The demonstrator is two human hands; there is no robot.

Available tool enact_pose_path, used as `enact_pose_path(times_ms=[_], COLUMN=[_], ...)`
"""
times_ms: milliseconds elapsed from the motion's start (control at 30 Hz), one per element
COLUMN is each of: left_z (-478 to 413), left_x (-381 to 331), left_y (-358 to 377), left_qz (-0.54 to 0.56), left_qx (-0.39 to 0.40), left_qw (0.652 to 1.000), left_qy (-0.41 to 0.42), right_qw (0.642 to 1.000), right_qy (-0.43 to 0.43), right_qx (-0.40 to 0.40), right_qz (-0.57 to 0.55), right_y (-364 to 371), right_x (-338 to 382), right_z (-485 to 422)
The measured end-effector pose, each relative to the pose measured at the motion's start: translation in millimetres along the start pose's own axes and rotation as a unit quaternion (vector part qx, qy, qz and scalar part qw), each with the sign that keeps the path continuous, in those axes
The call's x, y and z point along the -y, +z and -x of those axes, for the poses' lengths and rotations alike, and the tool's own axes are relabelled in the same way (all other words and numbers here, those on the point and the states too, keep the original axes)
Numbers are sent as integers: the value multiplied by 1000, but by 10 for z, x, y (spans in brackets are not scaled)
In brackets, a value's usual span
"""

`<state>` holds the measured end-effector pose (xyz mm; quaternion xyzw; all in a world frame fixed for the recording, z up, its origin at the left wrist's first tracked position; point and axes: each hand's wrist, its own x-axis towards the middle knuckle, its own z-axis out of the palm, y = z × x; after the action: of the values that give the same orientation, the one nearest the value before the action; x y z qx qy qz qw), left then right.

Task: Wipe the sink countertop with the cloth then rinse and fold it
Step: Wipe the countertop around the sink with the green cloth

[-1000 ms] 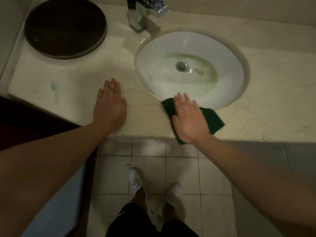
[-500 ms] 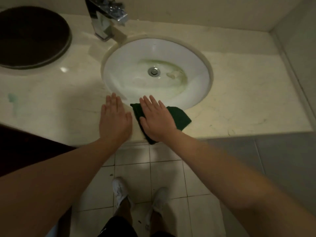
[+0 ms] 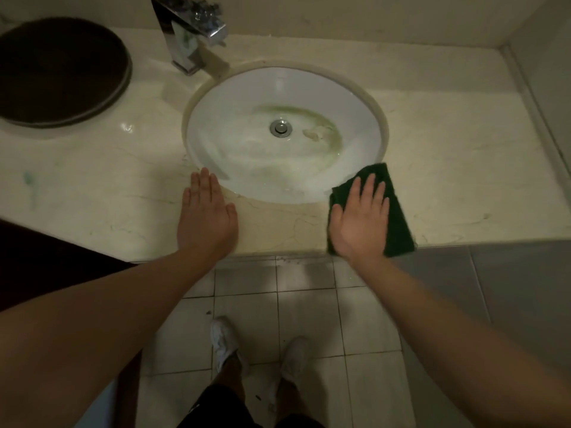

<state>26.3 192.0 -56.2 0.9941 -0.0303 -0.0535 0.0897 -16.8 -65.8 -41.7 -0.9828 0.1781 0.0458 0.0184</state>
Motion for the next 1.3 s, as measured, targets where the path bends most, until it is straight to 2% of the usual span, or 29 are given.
enact_pose_path(times_ms=[67,200,267,367,567,667,767,833,933,967,1033,1067,1133,1167,1200,1233,1300], left_z=[-2,13,23,14,0,2,2,1,25,48,99,127,133,100,49,0,-77], left_x=[11,19,24,29,0,-11,-2,31,180,281,540,661,777,759,697,614,479], left_y=[11,29,32,26,-8,-20,-20,-71,-324,-428,-633,-740,-840,-839,-814,-742,-499], left_qz=[-4,-4,-7,-4,0,10,29,71,248,308,368,369,373,378,373,364,284], left_qx=[0,-4,-4,-2,1,0,1,12,45,36,-31,-64,-91,-88,-77,-51,17], left_qw=[1000,1000,1000,1000,1000,1000,1000,997,968,950,924,920,918,918,923,930,958], left_qy=[0,11,15,10,0,-1,0,6,-15,-41,-98,-113,-103,-81,-52,-23,25], right_qw=[1000,989,980,970,997,1000,999,999,994,989,972,955,890,850,837,852,907], right_qy=[16,-128,-182,-233,-74,-5,45,20,-70,-100,-150,-166,-187,-171,-149,-124,-106], right_qx=[3,29,43,49,0,-7,-1,3,17,28,61,95,164,175,155,123,63], right_qz=[-9,-63,-66,-41,-20,-23,-25,-37,-84,-107,-168,-229,-383,-466,-503,-494,-403], right_y=[6,84,89,35,17,58,81,69,98,109,69,-6,-206,-281,-310,-340,-250], right_x=[406,1186,1212,819,-152,-22,441,875,1628,1878,2323,2502,2639,2607,2508,2389,2132], right_z=[255,537,501,325,-66,7,164,285,480,515,477,432,327,303,294,298,257])
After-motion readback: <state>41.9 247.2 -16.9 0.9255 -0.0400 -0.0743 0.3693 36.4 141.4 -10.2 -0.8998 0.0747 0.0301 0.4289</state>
